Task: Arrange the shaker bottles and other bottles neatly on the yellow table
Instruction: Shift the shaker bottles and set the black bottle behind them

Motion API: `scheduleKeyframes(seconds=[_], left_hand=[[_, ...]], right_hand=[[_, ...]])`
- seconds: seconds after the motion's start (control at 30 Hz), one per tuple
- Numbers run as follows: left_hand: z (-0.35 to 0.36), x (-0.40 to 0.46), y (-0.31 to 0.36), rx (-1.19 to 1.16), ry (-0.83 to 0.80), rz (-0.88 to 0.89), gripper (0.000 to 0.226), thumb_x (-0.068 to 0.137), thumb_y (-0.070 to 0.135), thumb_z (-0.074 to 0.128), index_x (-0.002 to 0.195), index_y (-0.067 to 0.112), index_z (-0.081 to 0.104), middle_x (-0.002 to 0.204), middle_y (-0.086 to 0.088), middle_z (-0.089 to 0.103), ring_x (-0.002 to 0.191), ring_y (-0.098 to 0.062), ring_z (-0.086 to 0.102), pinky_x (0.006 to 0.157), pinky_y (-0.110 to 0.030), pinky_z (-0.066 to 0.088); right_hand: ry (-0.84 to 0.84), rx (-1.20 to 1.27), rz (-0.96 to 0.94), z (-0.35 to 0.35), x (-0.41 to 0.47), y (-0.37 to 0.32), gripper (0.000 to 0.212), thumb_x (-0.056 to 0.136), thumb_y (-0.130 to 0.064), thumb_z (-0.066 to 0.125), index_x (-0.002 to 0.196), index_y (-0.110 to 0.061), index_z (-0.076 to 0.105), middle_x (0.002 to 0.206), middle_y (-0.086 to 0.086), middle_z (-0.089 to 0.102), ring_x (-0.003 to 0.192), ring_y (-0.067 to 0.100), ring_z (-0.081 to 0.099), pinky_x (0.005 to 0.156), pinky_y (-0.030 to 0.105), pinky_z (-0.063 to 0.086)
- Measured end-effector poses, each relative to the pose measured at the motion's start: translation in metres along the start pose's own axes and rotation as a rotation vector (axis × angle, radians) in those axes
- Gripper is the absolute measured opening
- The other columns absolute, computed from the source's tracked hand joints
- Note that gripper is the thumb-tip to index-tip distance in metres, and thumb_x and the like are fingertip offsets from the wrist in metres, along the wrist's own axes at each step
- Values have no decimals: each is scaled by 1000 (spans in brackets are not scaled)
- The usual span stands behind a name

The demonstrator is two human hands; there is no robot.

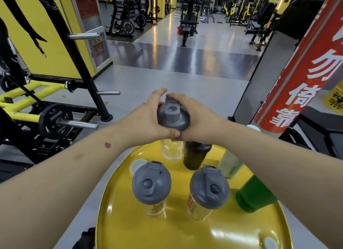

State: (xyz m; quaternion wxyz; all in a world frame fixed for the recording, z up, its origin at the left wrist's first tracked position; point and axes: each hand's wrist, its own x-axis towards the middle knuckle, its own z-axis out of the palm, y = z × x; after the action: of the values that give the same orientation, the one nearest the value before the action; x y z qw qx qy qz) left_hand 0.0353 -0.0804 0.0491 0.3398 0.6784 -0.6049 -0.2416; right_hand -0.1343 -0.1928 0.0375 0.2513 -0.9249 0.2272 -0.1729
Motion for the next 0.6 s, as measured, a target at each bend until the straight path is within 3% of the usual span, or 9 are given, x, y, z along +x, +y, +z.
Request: scheduleKeyframes(seconds=[0.1, 0.2, 0.27, 0.4, 0.53, 0.6], left_hand=[[4, -13, 9, -117, 20, 18, 128, 66, 48, 91, 159, 39, 4, 161, 1, 30, 129, -11, 51, 104, -33, 47], [20, -26, 17, -73, 16, -36, 138, 55, 69, 82, 160, 35, -2, 163, 2, 26, 135, -12, 46, 109, -42, 44], [32, -34, 21, 60, -61, -82, 136, 58, 71, 81, 160, 28, 2, 163, 0, 28, 141, -15, 40, 112, -41, 40], [61, -53, 38, 343, -172, -20, 103, 63, 75, 76, 143, 26, 32, 140, 1, 49, 125, -18, 49, 96, -35, 46], [87, -70, 57, 447, -177, -25, 89, 60, 78, 71, 126, 26, 42, 110, 6, 53, 100, -14, 51, 72, -30, 43], [100, -75, 63, 485, -218, 29, 84, 60, 78, 70, 120, 25, 44, 107, 6, 52, 101, -16, 50, 76, -32, 46]], right_hand=[[97, 118, 33, -24, -13, -6, 100, 68, -24, 94, 150, -26, 37, 136, -5, 56, 116, 4, 58, 93, 9, 41], [185, 201, 70, -50, -30, -10, 95, 71, -13, 92, 147, -29, 37, 128, -7, 59, 109, -3, 62, 84, 10, 48], [236, 230, 85, -64, -41, -14, 96, 72, -12, 92, 148, -30, 37, 130, -7, 58, 110, 4, 63, 88, 18, 53], [296, 266, 90, -84, -62, -18, 95, 73, -14, 93, 148, -34, 37, 132, -12, 55, 110, 7, 64, 78, 16, 53], [315, 262, 96, -97, -82, -19, 94, 74, -16, 93, 147, -38, 37, 131, -16, 52, 108, 5, 63, 75, 18, 56], [332, 263, 97, -103, -91, -19, 94, 75, -16, 92, 147, -39, 37, 133, -14, 52, 107, 3, 63, 80, 21, 58]])
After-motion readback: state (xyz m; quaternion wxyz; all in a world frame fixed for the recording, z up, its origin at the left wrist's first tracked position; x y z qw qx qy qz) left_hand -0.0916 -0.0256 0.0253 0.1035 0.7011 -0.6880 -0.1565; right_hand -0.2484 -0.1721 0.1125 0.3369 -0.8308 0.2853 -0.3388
